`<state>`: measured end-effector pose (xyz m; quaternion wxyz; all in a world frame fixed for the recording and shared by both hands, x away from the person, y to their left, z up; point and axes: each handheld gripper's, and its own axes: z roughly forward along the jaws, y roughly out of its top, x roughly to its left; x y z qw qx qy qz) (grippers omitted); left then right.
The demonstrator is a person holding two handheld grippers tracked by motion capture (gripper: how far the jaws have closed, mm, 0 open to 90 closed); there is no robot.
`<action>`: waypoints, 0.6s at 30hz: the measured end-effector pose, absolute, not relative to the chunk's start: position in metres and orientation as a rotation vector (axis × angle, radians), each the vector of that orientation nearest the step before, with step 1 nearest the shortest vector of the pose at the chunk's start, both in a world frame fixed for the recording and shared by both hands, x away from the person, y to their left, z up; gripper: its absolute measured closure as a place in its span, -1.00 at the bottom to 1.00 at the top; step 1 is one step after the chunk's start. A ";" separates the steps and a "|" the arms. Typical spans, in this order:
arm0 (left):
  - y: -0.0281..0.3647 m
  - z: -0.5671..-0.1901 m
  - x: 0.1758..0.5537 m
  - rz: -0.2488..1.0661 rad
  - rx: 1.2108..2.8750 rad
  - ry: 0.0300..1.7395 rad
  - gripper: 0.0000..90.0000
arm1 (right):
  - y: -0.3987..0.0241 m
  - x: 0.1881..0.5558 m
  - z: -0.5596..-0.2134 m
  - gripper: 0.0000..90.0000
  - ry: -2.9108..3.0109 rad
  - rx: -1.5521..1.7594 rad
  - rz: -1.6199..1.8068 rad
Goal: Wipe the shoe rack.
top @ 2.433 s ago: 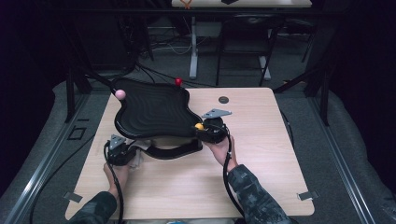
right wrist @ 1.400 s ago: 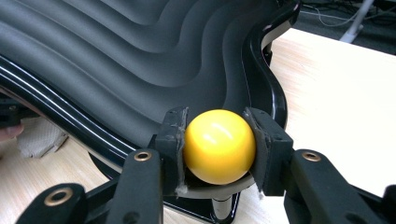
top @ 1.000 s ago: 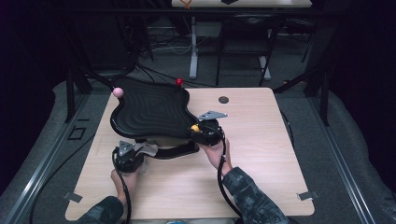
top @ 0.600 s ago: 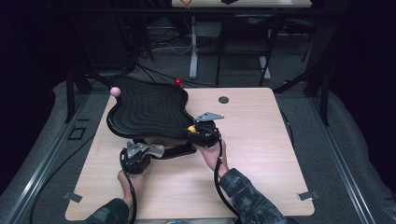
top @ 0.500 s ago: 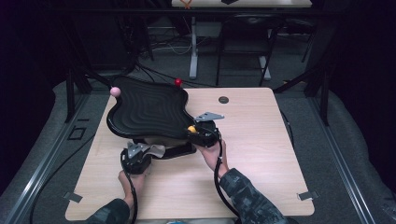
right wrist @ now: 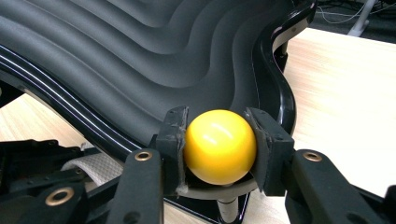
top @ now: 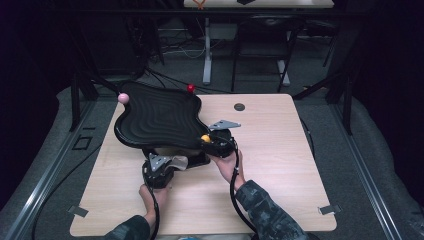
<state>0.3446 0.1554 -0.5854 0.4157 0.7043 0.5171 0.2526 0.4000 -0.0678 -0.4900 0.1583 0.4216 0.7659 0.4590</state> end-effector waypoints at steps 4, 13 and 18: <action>0.143 -0.586 0.344 0.651 1.781 1.281 0.84 | -0.068 0.400 -0.490 0.34 2.190 1.205 1.313; 0.121 -0.585 0.343 0.639 1.808 1.247 0.84 | -0.068 0.400 -0.490 0.34 2.191 1.202 1.316; 0.109 -0.585 0.342 0.617 1.822 1.234 0.84 | -0.068 0.400 -0.490 0.34 2.191 1.202 1.316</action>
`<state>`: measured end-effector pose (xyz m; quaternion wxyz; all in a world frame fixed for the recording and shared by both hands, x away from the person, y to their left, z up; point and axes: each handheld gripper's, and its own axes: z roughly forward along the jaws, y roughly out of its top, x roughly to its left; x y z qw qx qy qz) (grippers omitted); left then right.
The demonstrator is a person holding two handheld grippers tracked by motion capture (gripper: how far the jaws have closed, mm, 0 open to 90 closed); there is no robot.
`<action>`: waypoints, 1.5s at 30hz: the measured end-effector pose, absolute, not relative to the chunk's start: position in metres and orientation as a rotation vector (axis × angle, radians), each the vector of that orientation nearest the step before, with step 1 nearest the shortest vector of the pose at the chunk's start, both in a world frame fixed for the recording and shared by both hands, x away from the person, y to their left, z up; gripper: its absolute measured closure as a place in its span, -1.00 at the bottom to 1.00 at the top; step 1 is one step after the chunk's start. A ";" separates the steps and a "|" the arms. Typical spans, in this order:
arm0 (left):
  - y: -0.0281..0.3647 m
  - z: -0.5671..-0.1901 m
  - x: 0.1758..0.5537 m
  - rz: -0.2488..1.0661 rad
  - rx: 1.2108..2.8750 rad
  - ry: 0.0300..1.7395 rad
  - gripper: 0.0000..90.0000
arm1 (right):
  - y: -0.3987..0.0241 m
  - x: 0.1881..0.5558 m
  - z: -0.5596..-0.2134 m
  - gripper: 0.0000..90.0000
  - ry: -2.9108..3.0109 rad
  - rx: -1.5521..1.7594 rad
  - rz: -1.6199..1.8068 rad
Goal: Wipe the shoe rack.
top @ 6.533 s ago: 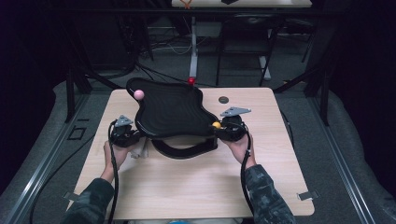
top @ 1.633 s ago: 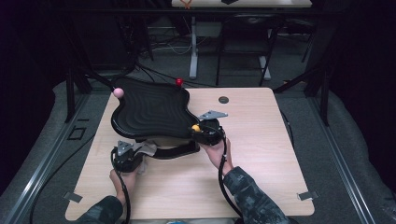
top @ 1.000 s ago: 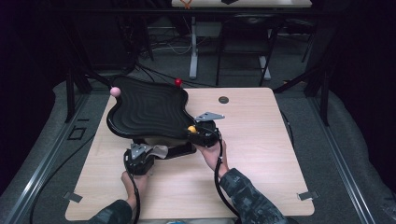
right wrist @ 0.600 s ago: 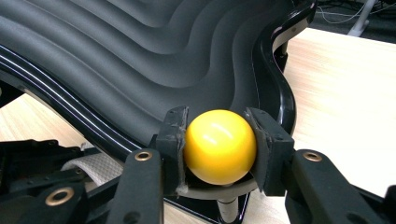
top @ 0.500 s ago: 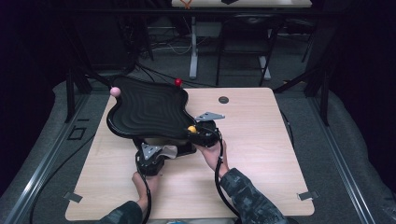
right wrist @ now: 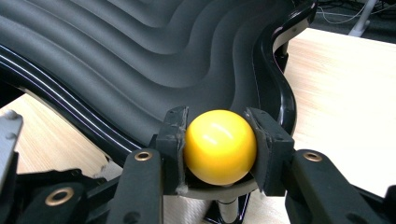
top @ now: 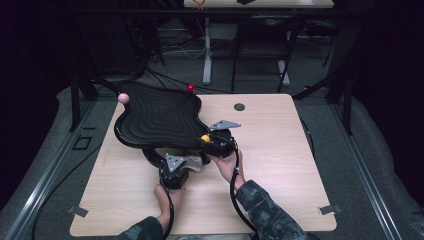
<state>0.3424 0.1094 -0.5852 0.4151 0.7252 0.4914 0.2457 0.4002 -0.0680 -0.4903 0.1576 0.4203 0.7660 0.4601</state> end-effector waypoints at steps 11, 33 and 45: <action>0.096 -0.586 0.345 0.573 1.850 1.201 0.83 | -0.068 0.400 -0.490 0.34 2.193 1.199 1.317; 0.123 -0.585 0.340 0.569 1.875 1.223 0.84 | -0.068 0.401 -0.490 0.33 2.188 1.191 1.310; 0.157 -0.580 0.337 0.607 1.857 1.293 0.84 | -0.069 0.402 -0.490 0.33 2.203 1.180 1.305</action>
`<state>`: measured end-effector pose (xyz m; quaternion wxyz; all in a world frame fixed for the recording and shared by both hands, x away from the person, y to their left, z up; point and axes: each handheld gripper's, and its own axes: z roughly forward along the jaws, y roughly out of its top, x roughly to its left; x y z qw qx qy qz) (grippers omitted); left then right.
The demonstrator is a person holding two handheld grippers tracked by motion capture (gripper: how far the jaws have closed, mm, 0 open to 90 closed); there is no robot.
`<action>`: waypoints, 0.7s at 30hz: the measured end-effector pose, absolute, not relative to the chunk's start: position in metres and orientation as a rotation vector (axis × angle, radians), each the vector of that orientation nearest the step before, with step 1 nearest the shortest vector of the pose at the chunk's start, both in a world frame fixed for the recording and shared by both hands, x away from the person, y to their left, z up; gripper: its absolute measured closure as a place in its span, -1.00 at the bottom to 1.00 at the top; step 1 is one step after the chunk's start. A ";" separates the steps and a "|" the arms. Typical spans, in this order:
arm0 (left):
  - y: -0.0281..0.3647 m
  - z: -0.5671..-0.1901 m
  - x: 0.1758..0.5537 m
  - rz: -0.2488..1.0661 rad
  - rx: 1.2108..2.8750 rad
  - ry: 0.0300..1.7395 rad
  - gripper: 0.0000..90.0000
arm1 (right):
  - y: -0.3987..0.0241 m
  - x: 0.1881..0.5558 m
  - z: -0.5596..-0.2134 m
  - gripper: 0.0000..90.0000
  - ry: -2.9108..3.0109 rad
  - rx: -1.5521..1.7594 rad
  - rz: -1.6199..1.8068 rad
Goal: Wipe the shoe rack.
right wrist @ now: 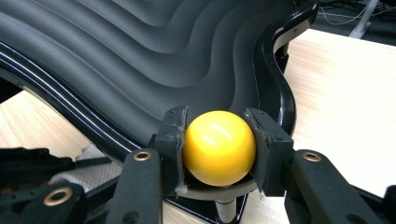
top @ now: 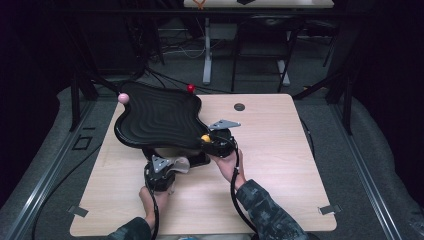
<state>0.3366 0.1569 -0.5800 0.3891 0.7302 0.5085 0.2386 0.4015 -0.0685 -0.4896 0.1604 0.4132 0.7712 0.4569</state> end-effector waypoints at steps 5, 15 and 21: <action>0.171 -0.579 0.339 0.641 1.833 1.337 0.84 | -0.069 0.402 -0.490 0.33 2.205 1.177 1.306; 0.204 -0.579 0.346 0.694 1.794 1.454 0.84 | -0.069 0.402 -0.489 0.33 2.209 1.174 1.303; 0.216 -0.578 0.355 0.750 1.783 1.467 0.84 | -0.069 0.402 -0.489 0.33 2.209 1.174 1.302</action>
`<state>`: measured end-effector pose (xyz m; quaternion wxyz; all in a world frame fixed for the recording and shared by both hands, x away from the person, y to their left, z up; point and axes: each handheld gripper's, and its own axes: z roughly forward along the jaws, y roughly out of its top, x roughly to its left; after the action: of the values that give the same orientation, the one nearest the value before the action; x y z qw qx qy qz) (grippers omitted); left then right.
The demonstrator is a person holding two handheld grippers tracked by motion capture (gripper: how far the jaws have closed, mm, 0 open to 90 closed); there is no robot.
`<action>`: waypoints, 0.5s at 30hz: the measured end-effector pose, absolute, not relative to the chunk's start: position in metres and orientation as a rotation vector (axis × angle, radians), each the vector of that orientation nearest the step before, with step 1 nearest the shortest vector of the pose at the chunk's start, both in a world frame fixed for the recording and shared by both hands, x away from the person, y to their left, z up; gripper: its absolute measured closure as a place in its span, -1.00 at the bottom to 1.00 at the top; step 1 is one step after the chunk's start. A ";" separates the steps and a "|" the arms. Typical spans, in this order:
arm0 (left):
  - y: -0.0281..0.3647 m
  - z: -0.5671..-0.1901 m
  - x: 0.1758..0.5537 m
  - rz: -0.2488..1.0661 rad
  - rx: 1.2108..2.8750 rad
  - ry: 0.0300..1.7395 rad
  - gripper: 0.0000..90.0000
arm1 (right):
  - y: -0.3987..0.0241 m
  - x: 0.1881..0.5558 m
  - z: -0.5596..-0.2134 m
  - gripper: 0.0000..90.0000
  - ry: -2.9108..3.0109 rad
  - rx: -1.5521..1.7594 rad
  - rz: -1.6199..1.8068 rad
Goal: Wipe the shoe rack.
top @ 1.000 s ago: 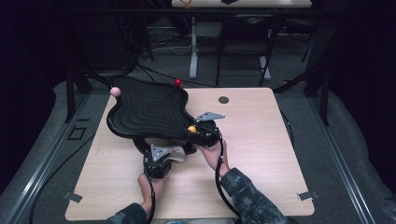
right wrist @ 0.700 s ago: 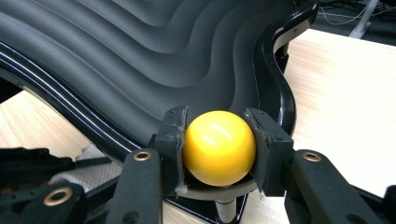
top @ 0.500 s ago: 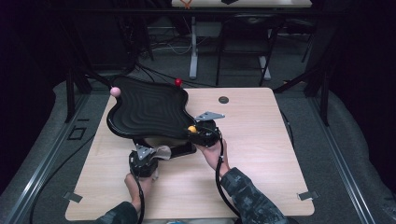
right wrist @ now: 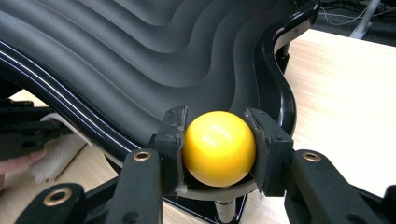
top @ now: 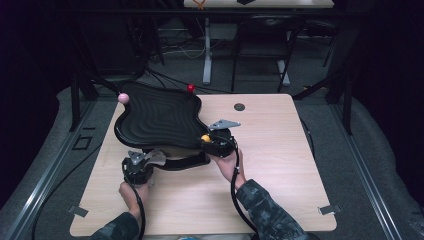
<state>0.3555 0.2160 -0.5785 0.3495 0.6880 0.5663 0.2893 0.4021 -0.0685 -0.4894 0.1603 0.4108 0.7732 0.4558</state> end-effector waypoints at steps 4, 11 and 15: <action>0.218 -0.578 0.357 0.769 1.775 1.469 0.84 | -0.069 0.402 -0.489 0.33 2.208 1.173 1.302; 0.225 -0.579 0.361 0.807 1.764 1.480 0.84 | -0.068 0.402 -0.489 0.33 2.208 1.174 1.303; 0.231 -0.578 0.367 0.811 1.755 1.506 0.84 | -0.069 0.402 -0.489 0.33 2.208 1.174 1.303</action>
<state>0.3670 0.2306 -0.5784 0.3386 0.6738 0.5783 0.3113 0.4022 -0.0685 -0.4895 0.1601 0.4110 0.7729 0.4561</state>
